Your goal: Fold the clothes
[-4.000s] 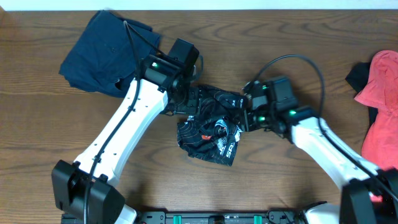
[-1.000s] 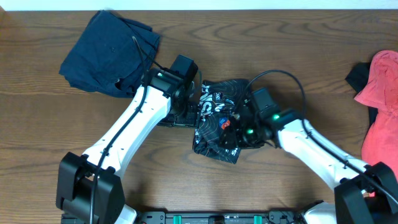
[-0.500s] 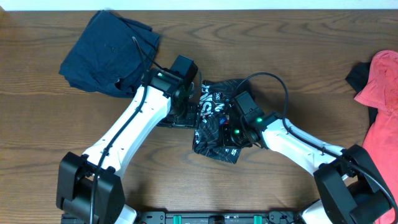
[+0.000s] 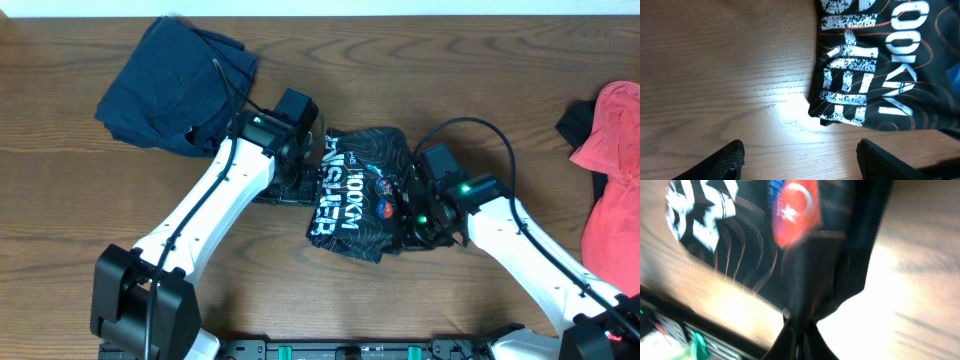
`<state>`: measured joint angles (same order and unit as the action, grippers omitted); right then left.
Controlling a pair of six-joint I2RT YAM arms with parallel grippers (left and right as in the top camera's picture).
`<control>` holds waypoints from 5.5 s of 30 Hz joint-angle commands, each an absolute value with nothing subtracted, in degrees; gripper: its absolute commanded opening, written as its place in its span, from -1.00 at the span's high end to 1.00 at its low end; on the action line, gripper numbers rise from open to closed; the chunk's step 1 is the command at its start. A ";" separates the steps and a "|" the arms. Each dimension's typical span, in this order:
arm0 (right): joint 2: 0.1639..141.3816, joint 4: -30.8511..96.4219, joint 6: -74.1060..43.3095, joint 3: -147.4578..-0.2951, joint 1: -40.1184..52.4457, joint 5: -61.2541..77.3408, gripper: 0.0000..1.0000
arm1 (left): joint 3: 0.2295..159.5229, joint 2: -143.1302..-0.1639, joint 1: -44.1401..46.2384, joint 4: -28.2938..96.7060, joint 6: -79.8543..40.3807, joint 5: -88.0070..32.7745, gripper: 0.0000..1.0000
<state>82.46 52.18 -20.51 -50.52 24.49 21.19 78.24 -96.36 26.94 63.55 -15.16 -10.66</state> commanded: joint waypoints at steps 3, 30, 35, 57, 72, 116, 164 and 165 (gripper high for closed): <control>82.39 55.29 -16.67 -51.31 24.16 9.85 0.28 | 78.17 -96.66 26.74 63.57 -14.66 -11.11 -0.48; 97.12 10.07 -25.74 -51.33 14.90 15.20 0.97 | 73.34 -98.83 27.70 51.18 -10.96 -24.12 -0.68; 95.55 7.77 -25.76 -51.33 10.11 15.25 0.97 | 67.07 -98.83 29.67 44.66 -11.00 -25.15 -0.68; 88.29 22.63 -18.09 -51.33 8.64 35.99 0.24 | 63.55 -95.20 18.35 36.80 -10.31 -28.71 -0.83; 93.54 12.29 -14.74 -51.20 18.41 18.59 0.85 | 61.19 -99.98 18.81 37.80 -13.15 -40.42 -0.36; 93.10 40.38 -40.23 -51.24 16.69 0.71 0.95 | 63.77 -111.81 17.26 22.06 -23.33 -28.25 0.43; 92.18 25.32 -21.41 -51.31 6.79 18.31 0.05 | 67.00 -105.34 14.15 33.82 -15.00 -30.76 0.26; 92.18 24.62 -20.03 -51.31 6.83 20.49 0.14 | 67.00 -104.66 14.15 33.89 -15.00 -30.74 0.14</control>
<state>92.62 25.50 -21.52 -51.16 6.98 16.51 66.48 -108.18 14.39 33.61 -16.03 -31.24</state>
